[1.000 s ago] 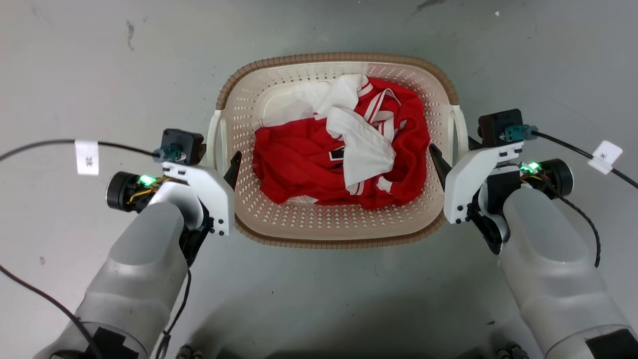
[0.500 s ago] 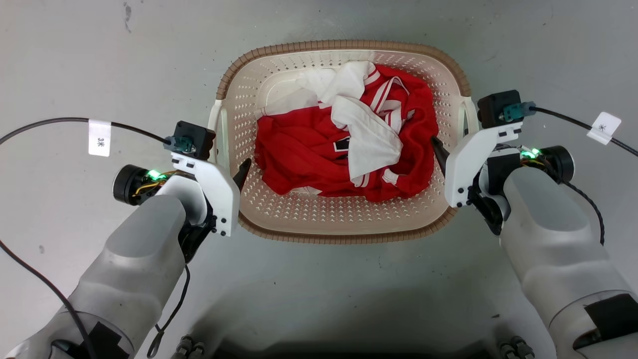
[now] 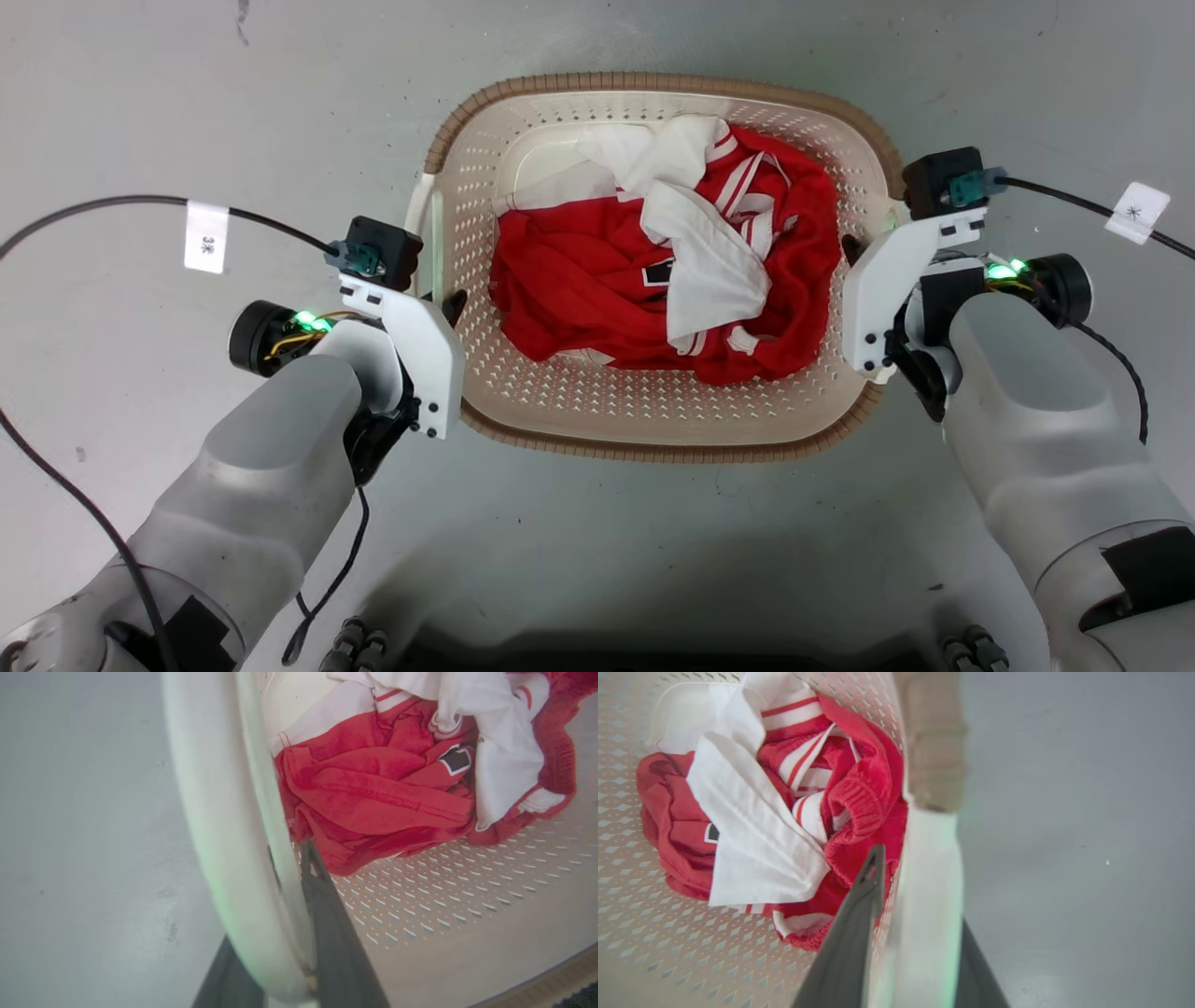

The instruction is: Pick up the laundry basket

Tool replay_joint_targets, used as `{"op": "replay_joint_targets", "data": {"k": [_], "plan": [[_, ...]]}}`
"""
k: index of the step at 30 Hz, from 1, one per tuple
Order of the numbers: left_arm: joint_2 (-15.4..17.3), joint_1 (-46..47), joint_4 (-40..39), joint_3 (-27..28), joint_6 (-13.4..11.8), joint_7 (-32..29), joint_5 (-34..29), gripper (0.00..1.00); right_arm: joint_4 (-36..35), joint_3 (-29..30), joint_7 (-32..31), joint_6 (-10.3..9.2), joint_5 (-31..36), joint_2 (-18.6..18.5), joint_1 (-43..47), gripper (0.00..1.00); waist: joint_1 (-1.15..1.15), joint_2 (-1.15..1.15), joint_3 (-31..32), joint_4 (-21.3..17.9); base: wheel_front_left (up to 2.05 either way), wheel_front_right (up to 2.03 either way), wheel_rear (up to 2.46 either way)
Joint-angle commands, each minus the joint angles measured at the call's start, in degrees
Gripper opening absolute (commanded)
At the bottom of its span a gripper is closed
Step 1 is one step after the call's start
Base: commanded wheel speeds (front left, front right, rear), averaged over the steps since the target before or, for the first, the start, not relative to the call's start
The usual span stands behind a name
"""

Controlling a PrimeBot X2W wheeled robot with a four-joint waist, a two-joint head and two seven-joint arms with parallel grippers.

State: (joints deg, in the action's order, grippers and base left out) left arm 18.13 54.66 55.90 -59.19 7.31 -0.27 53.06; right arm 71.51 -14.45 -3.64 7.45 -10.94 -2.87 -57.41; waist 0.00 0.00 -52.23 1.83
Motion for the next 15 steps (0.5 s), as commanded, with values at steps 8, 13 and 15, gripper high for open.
{"op": "replay_joint_targets", "data": {"k": [8, 13, 15], "plan": [[1.2, 0.7, -1.1, -5.1, 0.2, 0.4, 5.0, 0.00, 1.1, -0.5, -0.5, 0.11, 1.1, 0.0, -0.1, 0.00, 0.00, 0.00, 0.3, 0.0, 0.00, 0.00, 0.00], [2.1, 0.3, -2.3, -8.0, 0.2, -0.9, 8.4, 0.00, 1.5, -1.4, -3.8, 0.11, 1.6, 0.0, 0.7, 0.00, 0.00, 0.00, 3.2, -0.2, 0.00, 0.00, 0.00], [2.7, 0.0, -3.2, -9.3, 0.2, -1.9, 9.9, 0.00, 1.7, -2.0, -6.2, 0.11, 1.6, 0.0, 1.1, 0.00, 0.00, 0.00, 5.2, -0.4, 0.00, 0.00, 0.00]]}}
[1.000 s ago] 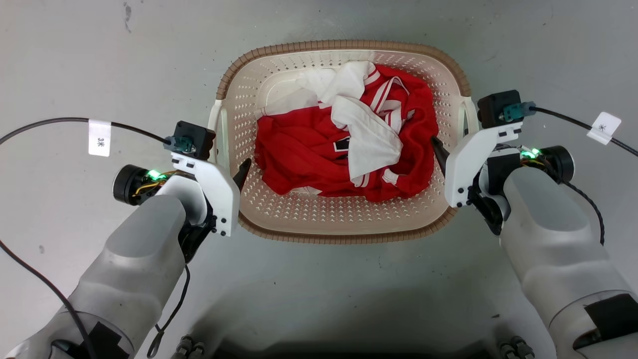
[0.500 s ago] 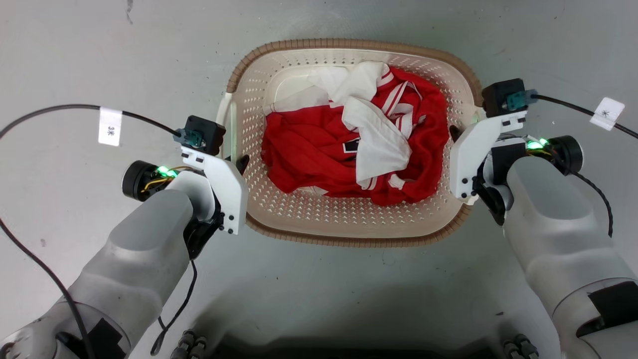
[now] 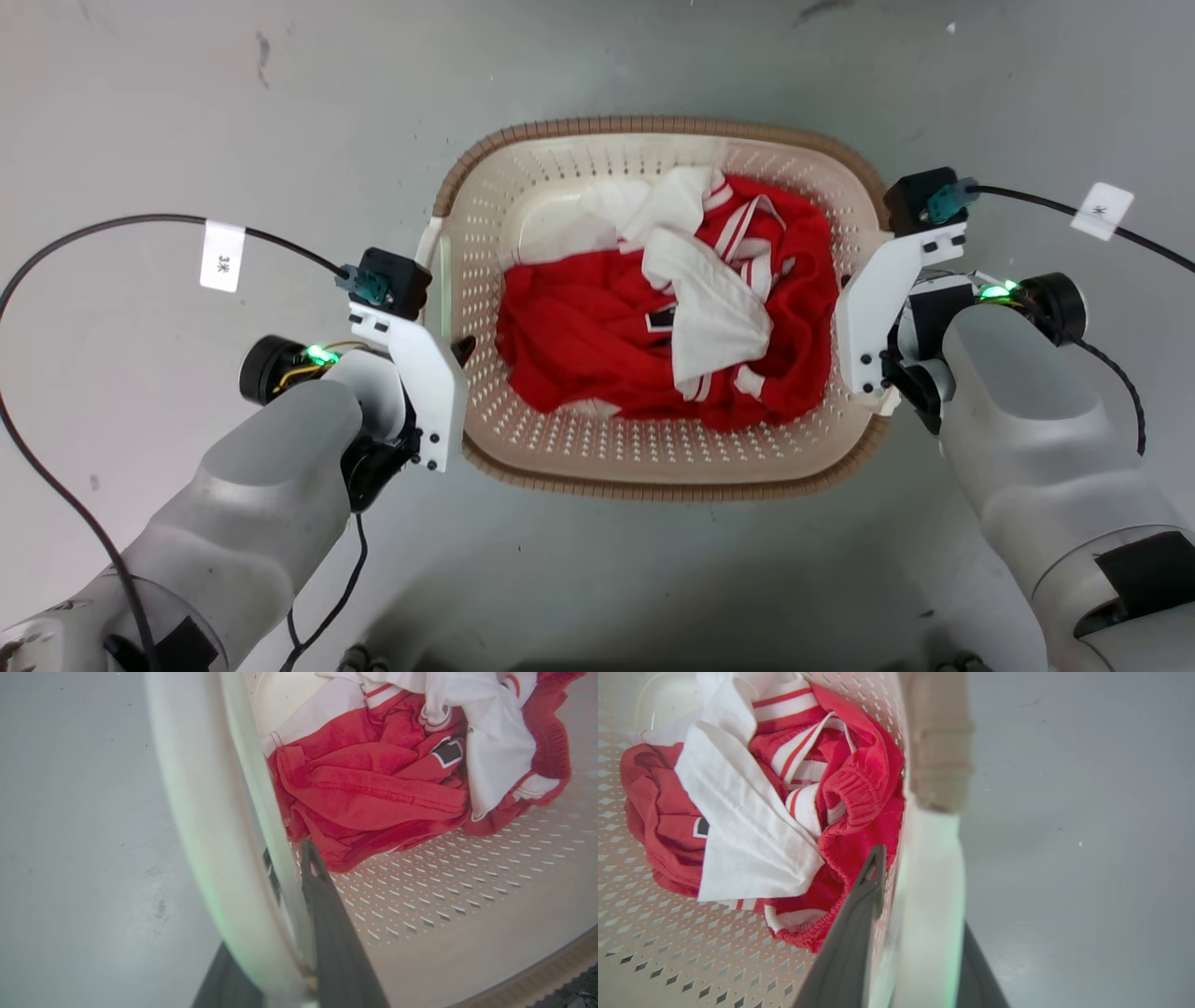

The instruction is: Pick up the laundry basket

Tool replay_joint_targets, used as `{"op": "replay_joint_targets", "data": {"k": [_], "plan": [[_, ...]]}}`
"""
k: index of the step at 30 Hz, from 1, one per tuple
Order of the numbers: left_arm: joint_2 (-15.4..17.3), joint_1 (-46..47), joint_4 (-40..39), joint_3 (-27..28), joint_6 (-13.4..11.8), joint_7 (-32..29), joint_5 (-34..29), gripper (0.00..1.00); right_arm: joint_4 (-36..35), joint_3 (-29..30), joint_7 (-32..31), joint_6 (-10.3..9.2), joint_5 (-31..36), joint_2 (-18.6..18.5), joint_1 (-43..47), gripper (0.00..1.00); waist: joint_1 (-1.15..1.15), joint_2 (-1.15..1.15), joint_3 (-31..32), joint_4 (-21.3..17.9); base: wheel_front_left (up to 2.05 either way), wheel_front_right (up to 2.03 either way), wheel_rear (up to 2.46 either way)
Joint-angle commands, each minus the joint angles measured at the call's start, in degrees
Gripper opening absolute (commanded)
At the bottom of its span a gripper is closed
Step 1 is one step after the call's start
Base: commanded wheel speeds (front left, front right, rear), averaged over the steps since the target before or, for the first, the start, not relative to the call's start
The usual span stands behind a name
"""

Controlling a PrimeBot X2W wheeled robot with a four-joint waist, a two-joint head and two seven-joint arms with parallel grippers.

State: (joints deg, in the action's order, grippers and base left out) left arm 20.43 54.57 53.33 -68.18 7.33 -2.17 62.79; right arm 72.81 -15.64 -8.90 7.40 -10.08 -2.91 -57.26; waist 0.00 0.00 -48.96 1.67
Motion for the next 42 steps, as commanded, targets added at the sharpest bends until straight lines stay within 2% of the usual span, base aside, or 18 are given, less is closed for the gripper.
{"op": "replay_joint_targets", "data": {"k": [1, 10, 14, 21, 30, 42], "plan": [[0.8, 0.0, -1.0, -0.8, 0.2, -0.7, 1.0, 0.00, 0.5, -1.1, -2.3, 0.17, 0.6, 0.0, 1.0, 0.00, 0.00, 0.00, 3.0, -0.3, 0.00, 0.00, 0.00], [6.0, -2.4, -9.1, -4.2, 0.2, -11.7, 8.6, 0.00, 0.8, -6.1, -16.7, 0.32, -1.0, 0.0, 2.7, 0.00, 0.00, 0.00, 16.3, -0.9, 0.00, 0.00, 0.00], [8.6, -3.8, -12.5, -4.6, 0.2, -17.0, 11.6, 0.00, -1.2, -9.2, -23.0, 0.38, -4.8, -0.2, 4.4, 0.00, 0.00, 0.00, 22.6, -1.2, 0.00, 0.00, 0.00], [10.9, -5.6, -17.1, -4.9, 0.4, -21.0, 14.4, 0.00, -5.1, -15.3, -32.5, 0.45, -11.2, 0.0, 6.4, 0.00, 0.00, 0.00, 30.8, -1.0, 0.00, 0.00, 0.00], [12.8, -8.8, -19.5, -5.0, 0.4, -26.6, 17.1, 0.00, -6.3, -18.1, -38.4, 0.46, -17.6, 0.1, 8.9, 0.00, 0.00, 0.00, 39.9, -1.0, 0.00, 0.00, 0.00], [13.1, -14.3, -16.9, -5.1, 0.2, -31.7, 19.6, 0.00, -5.6, -21.0, -41.7, 0.45, -21.4, -0.2, 11.9, 0.00, 0.00, 0.00, 46.8, -1.7, 0.00, 0.00, 0.00]]}}
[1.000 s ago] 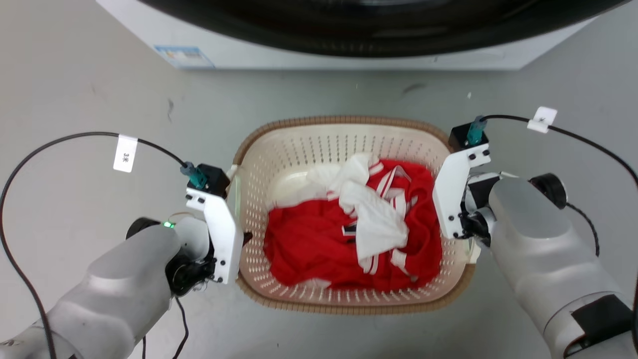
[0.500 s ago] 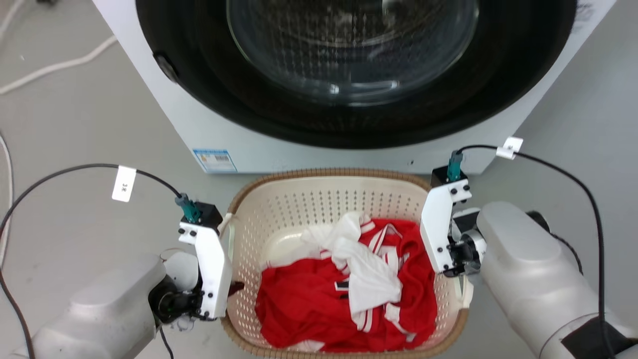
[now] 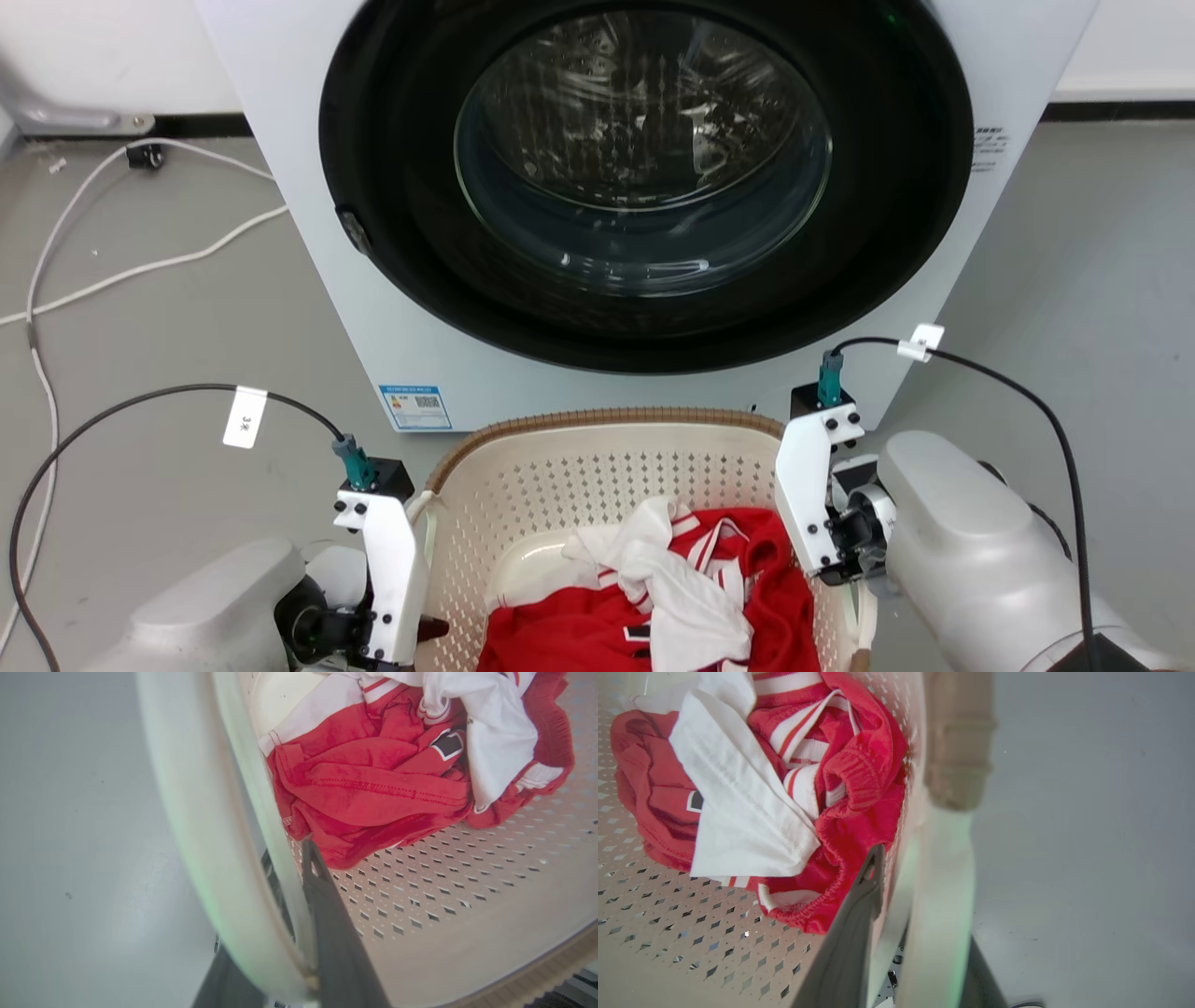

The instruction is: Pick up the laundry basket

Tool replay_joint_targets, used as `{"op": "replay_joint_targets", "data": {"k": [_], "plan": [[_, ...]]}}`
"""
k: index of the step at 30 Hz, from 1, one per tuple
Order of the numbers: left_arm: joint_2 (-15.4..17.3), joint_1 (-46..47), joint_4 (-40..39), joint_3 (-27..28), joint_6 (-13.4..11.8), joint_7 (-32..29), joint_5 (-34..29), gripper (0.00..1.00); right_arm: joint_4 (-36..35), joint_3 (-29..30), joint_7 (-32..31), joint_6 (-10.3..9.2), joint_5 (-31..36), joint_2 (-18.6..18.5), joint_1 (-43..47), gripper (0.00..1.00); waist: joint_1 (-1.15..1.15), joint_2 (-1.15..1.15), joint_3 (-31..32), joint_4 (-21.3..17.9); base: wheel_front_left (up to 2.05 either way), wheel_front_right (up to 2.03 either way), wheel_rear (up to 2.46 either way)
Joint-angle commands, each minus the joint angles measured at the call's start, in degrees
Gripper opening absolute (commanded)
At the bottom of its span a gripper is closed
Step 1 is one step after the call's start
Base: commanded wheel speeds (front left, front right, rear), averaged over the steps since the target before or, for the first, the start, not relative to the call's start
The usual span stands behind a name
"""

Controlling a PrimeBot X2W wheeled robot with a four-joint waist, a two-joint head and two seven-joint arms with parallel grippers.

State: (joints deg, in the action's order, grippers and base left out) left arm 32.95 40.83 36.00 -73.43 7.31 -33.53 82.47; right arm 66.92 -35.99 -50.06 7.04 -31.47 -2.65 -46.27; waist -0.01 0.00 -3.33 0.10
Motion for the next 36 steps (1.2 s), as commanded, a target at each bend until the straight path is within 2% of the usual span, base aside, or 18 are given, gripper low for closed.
{"op": "replay_joint_targets", "data": {"k": [1, 36], "plan": [[0.5, -0.8, 0.5, 0.1, 0.3, -0.6, 0.1, 0.00, 0.3, -0.8, -0.6, 0.82, -0.2, -0.4, 1.2, 0.00, 0.01, 0.00, 1.4, -0.1, 0.00, 0.00, 0.00], [-0.7, 0.5, 2.3, 0.1, 0.3, -3.4, 1.2, 0.00, 2.0, -4.3, -0.7, 0.80, -4.0, -0.4, -0.3, 0.00, 0.01, 0.00, 2.3, -0.1, 0.00, 0.00, 0.00]]}}
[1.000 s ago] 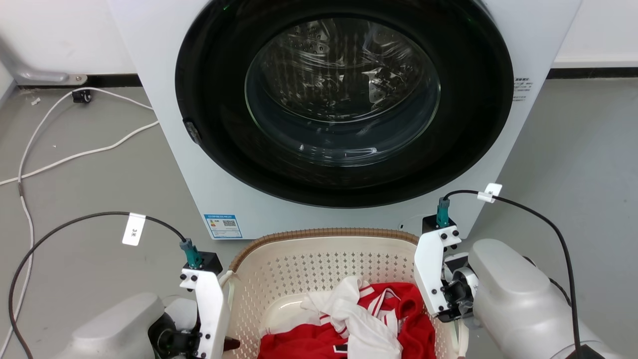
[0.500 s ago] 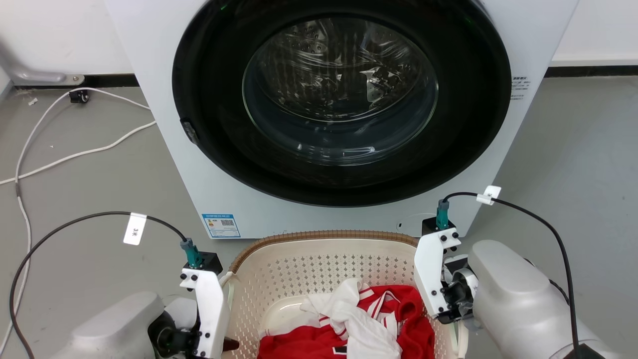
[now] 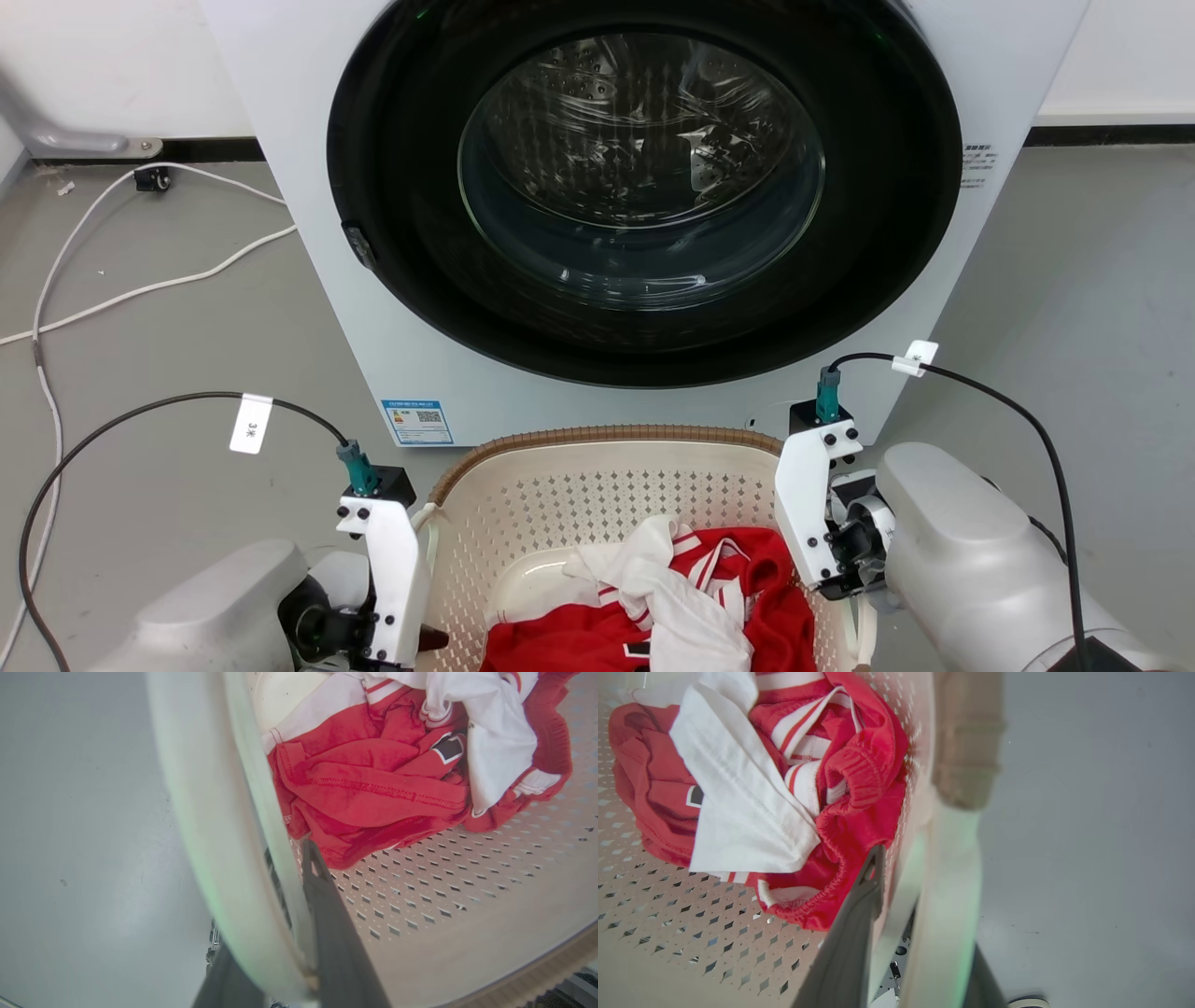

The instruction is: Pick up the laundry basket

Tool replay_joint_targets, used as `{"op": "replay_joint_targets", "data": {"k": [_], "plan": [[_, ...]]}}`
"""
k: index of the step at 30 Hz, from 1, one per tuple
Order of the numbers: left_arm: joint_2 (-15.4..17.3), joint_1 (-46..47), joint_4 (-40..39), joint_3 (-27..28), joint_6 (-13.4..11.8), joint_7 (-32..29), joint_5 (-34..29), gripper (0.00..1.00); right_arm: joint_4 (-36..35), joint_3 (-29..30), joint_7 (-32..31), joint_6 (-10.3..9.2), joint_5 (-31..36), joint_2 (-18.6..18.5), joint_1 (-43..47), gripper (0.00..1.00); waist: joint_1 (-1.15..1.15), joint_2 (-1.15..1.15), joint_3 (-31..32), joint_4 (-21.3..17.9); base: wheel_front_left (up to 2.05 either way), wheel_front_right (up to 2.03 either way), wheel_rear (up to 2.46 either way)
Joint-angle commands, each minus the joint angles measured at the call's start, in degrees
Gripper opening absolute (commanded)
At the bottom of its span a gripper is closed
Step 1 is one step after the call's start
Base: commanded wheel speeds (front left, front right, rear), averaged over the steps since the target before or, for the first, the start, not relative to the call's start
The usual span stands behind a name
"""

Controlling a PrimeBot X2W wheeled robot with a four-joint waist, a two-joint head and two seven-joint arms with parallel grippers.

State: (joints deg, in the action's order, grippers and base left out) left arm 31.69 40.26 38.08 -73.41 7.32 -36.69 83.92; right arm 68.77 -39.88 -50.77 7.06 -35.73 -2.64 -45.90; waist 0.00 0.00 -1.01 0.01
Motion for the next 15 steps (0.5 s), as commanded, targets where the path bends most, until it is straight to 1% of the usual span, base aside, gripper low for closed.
{"op": "replay_joint_targets", "data": {"k": [1, 15], "plan": [[0.6, 1.1, 0.3, 0.1, 0.3, -0.3, -0.3, 0.00, 0.2, -0.5, 0.0, 0.78, 0.1, -0.4, -0.7, 0.00, 0.00, 0.00, 0.0, 0.0, 0.00, 0.00, 0.00], [0.8, 1.0, 1.5, 0.1, 0.2, -0.4, 0.3, 0.00, 1.2, -0.8, 0.8, 0.77, -1.3, -0.5, -0.9, 0.00, 0.00, 0.00, 0.3, -0.1, 0.00, 0.00, 0.00]]}}
